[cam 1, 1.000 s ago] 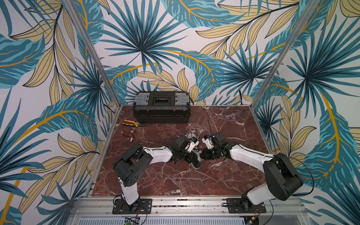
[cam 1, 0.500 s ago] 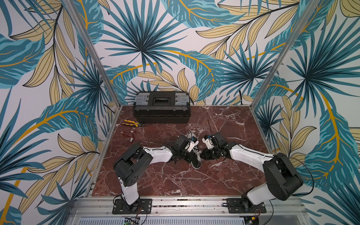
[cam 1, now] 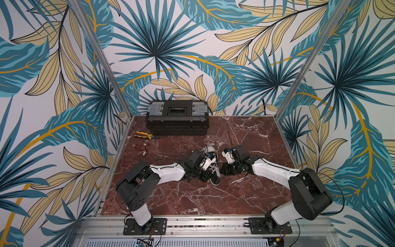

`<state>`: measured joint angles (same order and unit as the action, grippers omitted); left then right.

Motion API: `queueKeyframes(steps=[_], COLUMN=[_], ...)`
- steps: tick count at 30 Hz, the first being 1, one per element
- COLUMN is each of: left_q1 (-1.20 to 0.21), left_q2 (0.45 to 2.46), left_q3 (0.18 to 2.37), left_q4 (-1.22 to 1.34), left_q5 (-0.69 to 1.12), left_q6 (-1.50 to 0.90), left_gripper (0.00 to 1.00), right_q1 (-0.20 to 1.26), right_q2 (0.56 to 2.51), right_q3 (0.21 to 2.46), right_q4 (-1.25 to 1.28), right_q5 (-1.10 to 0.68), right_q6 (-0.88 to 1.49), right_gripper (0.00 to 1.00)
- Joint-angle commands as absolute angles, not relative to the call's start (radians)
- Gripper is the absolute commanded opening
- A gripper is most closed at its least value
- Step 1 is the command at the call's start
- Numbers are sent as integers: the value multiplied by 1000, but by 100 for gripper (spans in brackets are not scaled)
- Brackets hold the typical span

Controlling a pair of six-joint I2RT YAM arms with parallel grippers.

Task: Tie the shoes
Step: Tie the shoelace on the shoe.

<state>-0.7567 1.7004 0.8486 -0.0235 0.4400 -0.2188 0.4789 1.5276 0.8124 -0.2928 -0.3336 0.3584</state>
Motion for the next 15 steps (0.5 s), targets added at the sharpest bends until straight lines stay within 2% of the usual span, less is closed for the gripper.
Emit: queueKeyframes(steps=[1,7,15], left_q1=[-760,-759,-760], left_q2=[1695,1710,1715], left_q3=[827,834,831], left_q4=[-49,-36,-20], left_q5=[454,440,432], left_q6=[-193,-201,-209], left_gripper=[9,11,11], right_q1=[484,481,483], right_q2=[1540,1475,1471], right_q3=[831,834,797], right_q4=[-332,-369,-244], right_q5=[-314,-290,-473], right_q6=[331,274,264], right_gripper=[18,24,34])
